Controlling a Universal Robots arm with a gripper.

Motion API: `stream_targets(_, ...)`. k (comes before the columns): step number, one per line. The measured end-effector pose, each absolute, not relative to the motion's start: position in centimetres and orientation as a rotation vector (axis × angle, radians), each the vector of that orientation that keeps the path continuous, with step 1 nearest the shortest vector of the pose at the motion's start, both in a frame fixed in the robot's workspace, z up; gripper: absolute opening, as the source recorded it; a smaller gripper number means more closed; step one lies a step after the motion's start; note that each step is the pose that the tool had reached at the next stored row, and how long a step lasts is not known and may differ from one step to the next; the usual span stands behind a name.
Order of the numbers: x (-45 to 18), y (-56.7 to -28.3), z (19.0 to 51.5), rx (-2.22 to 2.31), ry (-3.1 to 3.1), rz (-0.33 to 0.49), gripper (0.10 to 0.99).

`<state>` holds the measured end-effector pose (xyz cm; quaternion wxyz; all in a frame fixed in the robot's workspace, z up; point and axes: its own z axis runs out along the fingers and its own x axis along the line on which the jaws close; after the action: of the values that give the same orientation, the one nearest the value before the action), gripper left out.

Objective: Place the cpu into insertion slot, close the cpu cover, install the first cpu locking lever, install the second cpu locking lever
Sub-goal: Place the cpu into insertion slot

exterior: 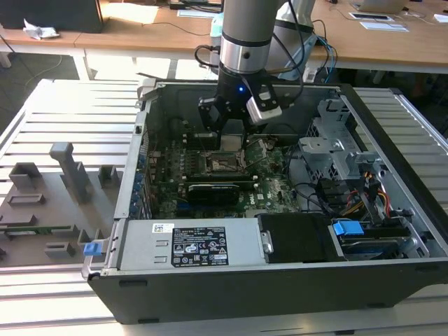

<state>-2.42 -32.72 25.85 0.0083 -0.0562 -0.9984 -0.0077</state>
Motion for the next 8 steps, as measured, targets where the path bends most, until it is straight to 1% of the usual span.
stream_targets(8,-2.42,-32.72,25.85,-0.404,-3.100,-0.020,0.541)
